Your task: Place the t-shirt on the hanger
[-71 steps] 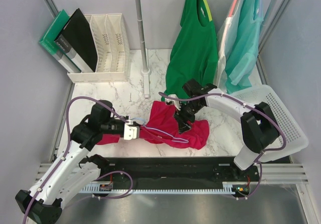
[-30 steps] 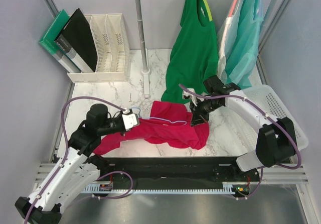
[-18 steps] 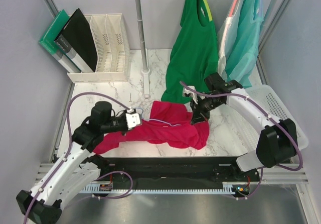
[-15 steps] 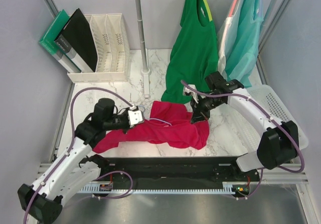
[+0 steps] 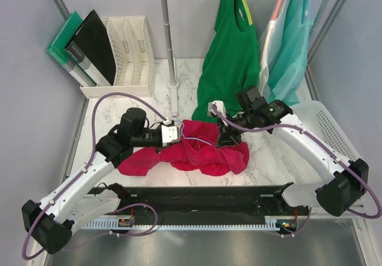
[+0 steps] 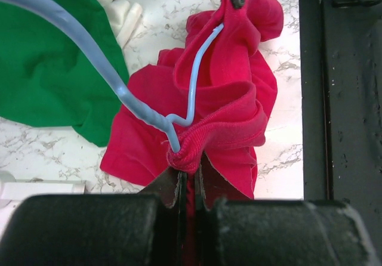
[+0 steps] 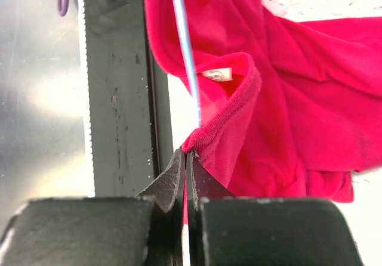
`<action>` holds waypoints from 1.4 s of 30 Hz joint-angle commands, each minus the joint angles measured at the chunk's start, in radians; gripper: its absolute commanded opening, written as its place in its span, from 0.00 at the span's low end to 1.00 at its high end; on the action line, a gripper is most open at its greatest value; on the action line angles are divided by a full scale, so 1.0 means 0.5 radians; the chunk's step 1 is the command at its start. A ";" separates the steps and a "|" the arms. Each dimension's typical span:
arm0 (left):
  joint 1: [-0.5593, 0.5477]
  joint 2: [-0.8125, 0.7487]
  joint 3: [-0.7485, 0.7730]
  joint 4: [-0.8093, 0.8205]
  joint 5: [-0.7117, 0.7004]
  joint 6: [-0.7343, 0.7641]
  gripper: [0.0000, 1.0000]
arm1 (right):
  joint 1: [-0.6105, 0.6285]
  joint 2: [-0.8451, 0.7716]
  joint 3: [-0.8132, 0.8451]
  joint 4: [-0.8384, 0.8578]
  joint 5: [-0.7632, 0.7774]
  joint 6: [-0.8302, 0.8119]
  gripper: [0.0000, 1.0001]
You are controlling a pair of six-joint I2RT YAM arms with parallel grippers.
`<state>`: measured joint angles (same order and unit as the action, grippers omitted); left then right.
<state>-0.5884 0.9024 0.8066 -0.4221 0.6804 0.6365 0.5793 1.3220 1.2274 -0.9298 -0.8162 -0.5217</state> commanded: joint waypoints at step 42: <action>-0.017 -0.041 0.062 0.292 0.225 -0.282 0.02 | 0.093 -0.039 0.043 0.185 0.117 -0.064 0.24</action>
<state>-0.5915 0.8783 0.8062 -0.3565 0.7357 0.5491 0.6140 1.3079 1.2442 -0.8906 -0.7517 -0.5625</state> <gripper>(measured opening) 0.050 0.241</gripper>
